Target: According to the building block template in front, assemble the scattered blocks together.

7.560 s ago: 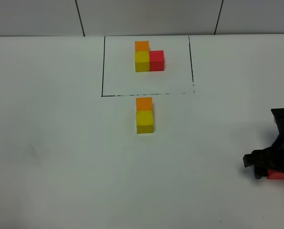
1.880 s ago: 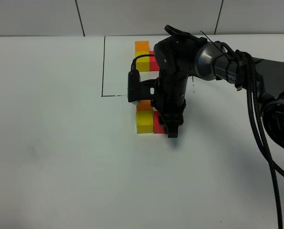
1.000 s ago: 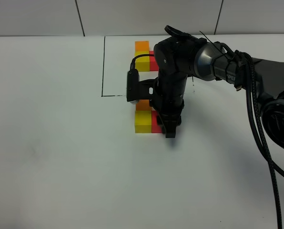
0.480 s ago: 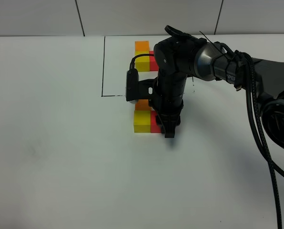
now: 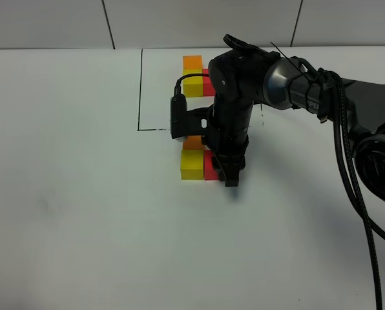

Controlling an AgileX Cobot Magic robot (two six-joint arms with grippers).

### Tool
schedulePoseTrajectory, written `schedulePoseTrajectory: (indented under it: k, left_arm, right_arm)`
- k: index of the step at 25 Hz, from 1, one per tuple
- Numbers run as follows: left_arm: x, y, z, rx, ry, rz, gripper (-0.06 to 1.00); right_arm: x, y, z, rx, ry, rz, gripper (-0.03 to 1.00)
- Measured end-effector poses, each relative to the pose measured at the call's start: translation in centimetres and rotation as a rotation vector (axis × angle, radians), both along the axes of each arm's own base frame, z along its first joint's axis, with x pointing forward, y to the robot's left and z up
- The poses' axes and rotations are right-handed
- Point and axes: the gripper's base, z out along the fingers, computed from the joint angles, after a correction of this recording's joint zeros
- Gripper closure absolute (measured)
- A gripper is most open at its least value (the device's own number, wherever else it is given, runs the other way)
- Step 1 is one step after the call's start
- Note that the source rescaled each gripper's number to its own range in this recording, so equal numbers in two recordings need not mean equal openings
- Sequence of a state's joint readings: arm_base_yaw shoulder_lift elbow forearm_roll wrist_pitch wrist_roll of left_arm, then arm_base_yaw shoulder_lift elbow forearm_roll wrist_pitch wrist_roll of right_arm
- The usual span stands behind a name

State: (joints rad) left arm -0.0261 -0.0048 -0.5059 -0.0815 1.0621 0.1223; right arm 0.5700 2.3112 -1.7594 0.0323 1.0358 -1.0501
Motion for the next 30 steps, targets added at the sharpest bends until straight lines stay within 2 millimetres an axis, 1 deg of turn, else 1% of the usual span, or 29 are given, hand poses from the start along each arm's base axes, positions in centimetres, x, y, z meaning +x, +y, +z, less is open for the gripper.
schedulePoseTrajectory:
  k: [11, 25, 28, 30]
  left_arm:
    - [0.00, 0.00, 0.00, 0.000, 0.000, 0.000, 0.24]
    - [0.00, 0.00, 0.00, 0.000, 0.000, 0.000, 0.24]
    - [0.00, 0.00, 0.00, 0.000, 0.000, 0.000, 0.24]
    - [0.00, 0.00, 0.00, 0.000, 0.000, 0.000, 0.24]
  right_arm:
    - [0.00, -0.02, 0.00, -0.003, -0.001, 0.020, 0.96]
    - [0.01, 0.00, 0.00, 0.003, 0.003, -0.063, 0.96]
    - [0.03, 0.04, -0.04, 0.007, 0.002, -0.073, 0.93]
    - [-0.04, 0.08, -0.37, 0.011, 0.011, -0.082, 0.83]
